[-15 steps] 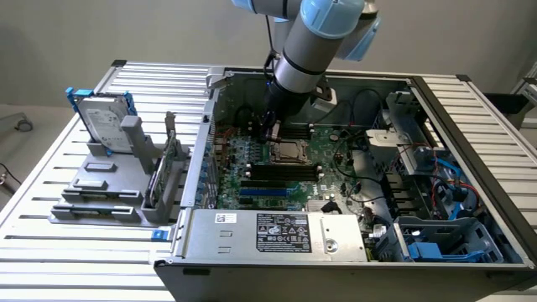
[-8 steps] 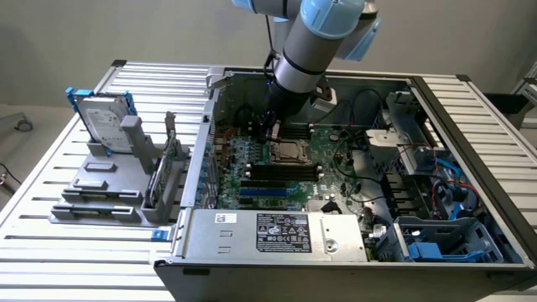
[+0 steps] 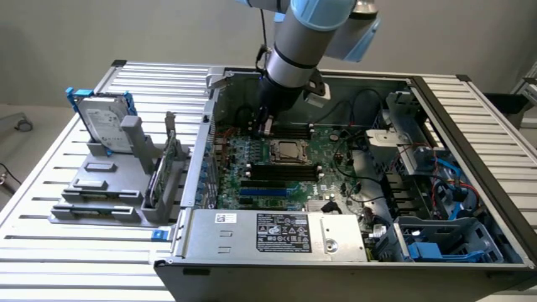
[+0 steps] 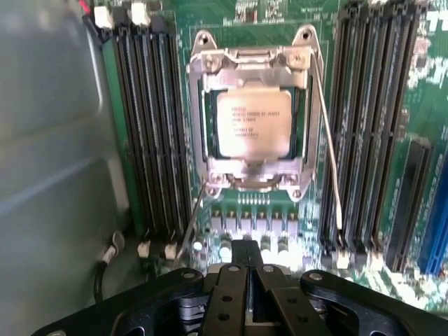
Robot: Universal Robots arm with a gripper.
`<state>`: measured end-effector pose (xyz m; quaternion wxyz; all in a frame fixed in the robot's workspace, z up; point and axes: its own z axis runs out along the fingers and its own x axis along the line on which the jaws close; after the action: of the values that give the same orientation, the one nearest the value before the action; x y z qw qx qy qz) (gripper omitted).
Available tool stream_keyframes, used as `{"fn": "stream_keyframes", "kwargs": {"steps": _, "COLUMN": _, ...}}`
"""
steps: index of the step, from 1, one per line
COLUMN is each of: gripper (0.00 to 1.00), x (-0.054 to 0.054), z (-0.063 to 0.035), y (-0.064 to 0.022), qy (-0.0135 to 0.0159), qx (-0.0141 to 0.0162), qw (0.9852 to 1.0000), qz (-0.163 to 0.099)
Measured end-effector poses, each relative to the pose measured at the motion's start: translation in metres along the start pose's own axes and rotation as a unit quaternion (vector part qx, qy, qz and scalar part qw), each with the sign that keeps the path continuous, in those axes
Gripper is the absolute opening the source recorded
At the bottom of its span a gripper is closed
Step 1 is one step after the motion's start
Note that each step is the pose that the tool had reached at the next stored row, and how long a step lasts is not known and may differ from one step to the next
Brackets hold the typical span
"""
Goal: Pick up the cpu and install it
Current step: 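Install the first cpu locking lever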
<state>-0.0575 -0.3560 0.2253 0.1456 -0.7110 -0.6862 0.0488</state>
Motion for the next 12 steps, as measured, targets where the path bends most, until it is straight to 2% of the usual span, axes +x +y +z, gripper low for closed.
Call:
{"fn": "stream_keyframes", "kwargs": {"steps": 5, "gripper": 0.11, "x": 0.001, "z": -0.0090, "y": -0.0142, "qy": 0.0034, "qx": -0.0006, "qw": 1.0000, "qz": 0.002}}
{"fn": "stream_keyframes", "kwargs": {"steps": 12, "gripper": 0.11, "x": 0.001, "z": -0.0098, "y": -0.0180, "qy": 0.0121, "qx": -0.0047, "qw": 0.9995, "qz": 0.030}}
